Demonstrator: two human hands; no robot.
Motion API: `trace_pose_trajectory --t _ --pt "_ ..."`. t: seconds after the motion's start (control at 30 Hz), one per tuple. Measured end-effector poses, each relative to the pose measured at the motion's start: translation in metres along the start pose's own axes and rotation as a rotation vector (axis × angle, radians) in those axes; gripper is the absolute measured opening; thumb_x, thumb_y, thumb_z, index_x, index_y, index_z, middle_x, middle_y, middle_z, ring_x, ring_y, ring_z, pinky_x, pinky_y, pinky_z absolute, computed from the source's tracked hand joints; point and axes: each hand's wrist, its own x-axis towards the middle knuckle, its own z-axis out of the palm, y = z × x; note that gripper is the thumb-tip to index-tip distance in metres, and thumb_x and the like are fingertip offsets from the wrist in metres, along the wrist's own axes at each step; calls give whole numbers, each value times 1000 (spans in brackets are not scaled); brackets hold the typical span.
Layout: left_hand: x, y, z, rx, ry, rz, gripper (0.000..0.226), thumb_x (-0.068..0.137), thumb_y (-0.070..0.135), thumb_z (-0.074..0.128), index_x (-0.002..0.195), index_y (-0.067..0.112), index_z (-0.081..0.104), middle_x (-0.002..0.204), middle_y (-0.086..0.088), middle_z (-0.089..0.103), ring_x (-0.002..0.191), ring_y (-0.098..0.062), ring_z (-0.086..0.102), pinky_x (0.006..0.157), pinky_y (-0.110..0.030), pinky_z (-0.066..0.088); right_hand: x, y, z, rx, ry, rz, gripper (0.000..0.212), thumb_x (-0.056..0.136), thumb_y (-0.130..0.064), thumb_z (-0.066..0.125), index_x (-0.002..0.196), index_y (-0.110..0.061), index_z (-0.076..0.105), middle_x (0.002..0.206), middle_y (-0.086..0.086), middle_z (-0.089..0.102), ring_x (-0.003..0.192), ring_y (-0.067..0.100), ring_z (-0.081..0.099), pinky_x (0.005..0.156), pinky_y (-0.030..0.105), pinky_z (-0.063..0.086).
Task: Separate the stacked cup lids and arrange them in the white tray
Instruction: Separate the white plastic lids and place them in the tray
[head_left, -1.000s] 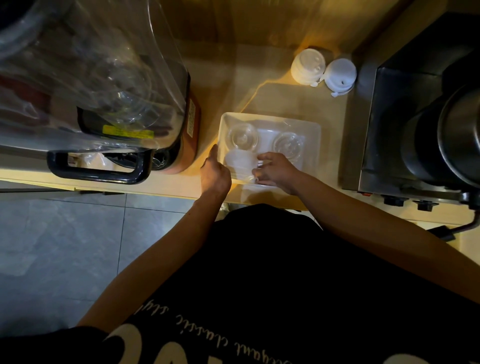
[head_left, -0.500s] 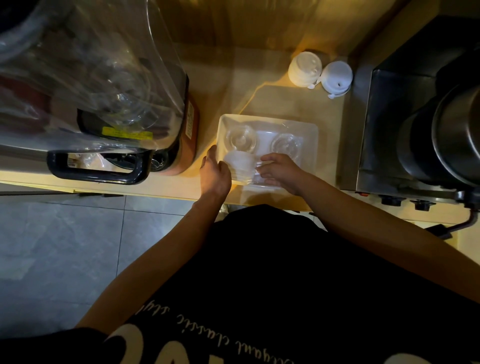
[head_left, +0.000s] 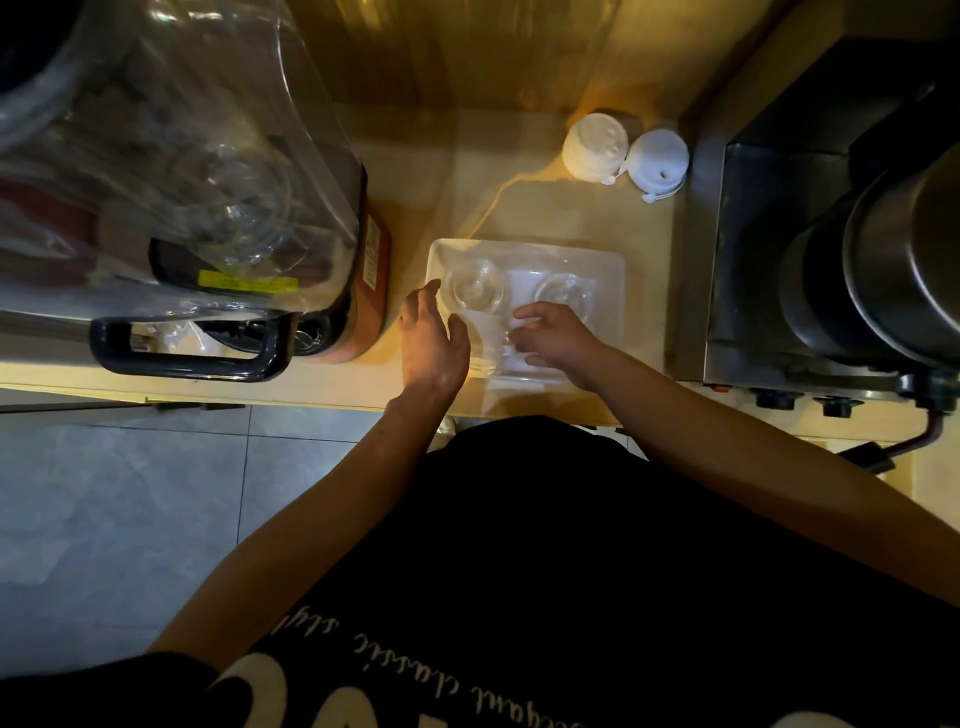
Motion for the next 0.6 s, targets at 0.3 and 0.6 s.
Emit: trace_pose_trajectory --t 0.3,0.6 --pt "18 14 4 113 -90 195 47 91 19 42 135 1 47 138 -18 48 129 -34 43 111 -40 32 -2 -7 -22 11 87 -109 24 90 -13 66 112 -16 57 104 11 58 81 18 58 74 31 49" --pt "37 33 11 242 -191 324 43 96 18 46 138 8 45 140 -16 46 125 -38 44 106 -45 38 -5 -22 -59 -80 341 -293 16 87 -15 64 102 -22 64 92 8 64 84 23 64 80 39 56"
